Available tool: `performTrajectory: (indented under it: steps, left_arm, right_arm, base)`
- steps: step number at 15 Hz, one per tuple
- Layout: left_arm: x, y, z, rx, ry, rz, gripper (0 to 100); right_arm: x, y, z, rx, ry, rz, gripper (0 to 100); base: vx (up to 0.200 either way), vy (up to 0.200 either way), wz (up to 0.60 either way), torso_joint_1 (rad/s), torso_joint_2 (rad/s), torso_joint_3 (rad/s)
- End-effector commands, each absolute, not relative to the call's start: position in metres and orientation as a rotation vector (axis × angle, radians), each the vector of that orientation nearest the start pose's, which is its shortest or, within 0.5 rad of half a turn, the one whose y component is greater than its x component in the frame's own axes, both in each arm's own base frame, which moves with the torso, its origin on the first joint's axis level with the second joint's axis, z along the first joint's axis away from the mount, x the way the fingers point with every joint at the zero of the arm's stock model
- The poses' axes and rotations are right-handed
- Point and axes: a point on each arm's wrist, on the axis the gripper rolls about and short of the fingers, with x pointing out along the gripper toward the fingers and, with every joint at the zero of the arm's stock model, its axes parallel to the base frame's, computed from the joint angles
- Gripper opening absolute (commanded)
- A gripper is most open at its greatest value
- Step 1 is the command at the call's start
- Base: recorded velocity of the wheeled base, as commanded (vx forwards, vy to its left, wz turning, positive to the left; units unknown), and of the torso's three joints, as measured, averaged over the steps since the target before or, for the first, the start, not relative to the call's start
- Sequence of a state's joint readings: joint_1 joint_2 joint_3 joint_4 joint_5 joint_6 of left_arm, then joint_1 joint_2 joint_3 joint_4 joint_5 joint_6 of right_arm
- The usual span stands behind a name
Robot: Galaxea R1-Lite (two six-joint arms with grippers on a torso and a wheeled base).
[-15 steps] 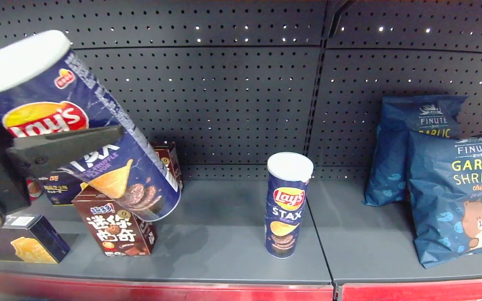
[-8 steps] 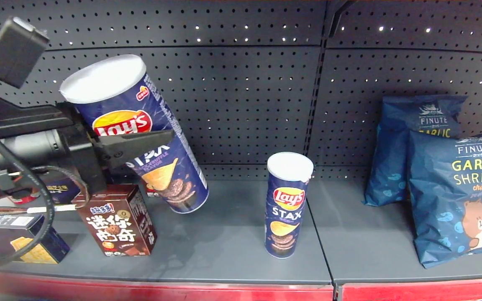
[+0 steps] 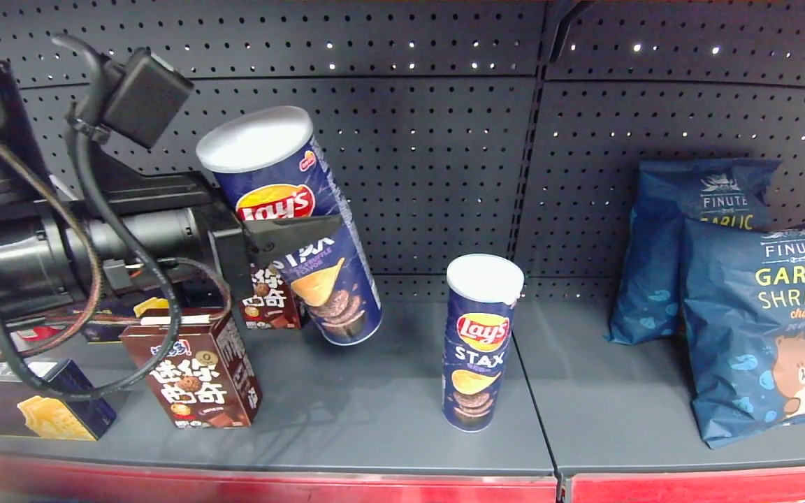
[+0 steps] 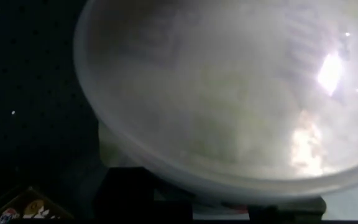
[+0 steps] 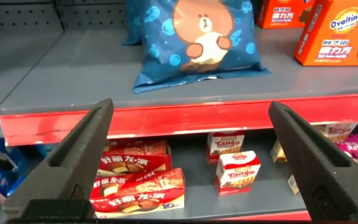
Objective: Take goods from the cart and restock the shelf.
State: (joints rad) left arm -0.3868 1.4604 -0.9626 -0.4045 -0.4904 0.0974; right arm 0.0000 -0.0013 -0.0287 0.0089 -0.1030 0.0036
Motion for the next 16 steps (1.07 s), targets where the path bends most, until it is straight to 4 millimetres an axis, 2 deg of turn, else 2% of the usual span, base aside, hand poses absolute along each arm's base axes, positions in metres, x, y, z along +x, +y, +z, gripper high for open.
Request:
performTrajectory:
  steps: [1,2,3,5,9,13,16]
  left_arm:
    - [0.254,-0.124,0.263,0.088,0.088,-0.913,0]
    - [0.258,-0.126,0.262,0.088,0.093,-0.914,0]
    - [0.27,-0.132,0.259,0.087,0.081,-0.914,0]
    - [0.29,-0.141,0.254,0.08,0.045,-0.914,0]
    - [0.311,-0.15,0.235,0.07,0.083,-0.916,0]
    - [0.317,-0.152,0.221,0.062,0.132,-0.944,0]
    - [0.32,-0.154,0.212,0.044,0.147,-1.114,0]
  right_arm:
    - [-0.025,-0.003,0.083,0.006,-0.017,-0.115,100]
    - [-0.025,-0.003,0.083,0.006,-0.019,-0.123,100]
    - [-0.025,-0.004,0.082,-0.002,-0.018,-0.163,100]
    - [-0.025,-0.003,0.082,-0.008,-0.018,-0.134,100]
    - [-0.025,-0.001,0.082,-0.01,-0.018,-0.063,100]
    - [-0.025,-0.002,0.082,-0.012,-0.018,-0.072,100]
    - [-0.025,-0.002,0.082,-0.021,-0.018,-0.074,100]
  base:
    - [0.0,0.0,0.0,0.0,0.0,0.0]
    - [0.0,0.0,0.0,0.0,0.0,0.0]
    - [0.0,0.0,0.0,0.0,0.0,0.0]
    - [0.0,0.0,0.0,0.0,0.0,0.0]
    - [0.0,0.0,0.0,0.0,0.0,0.0]
    - [0.0,0.0,0.0,0.0,0.0,0.0]
    - [0.0,0.0,0.0,0.0,0.0,0.0]
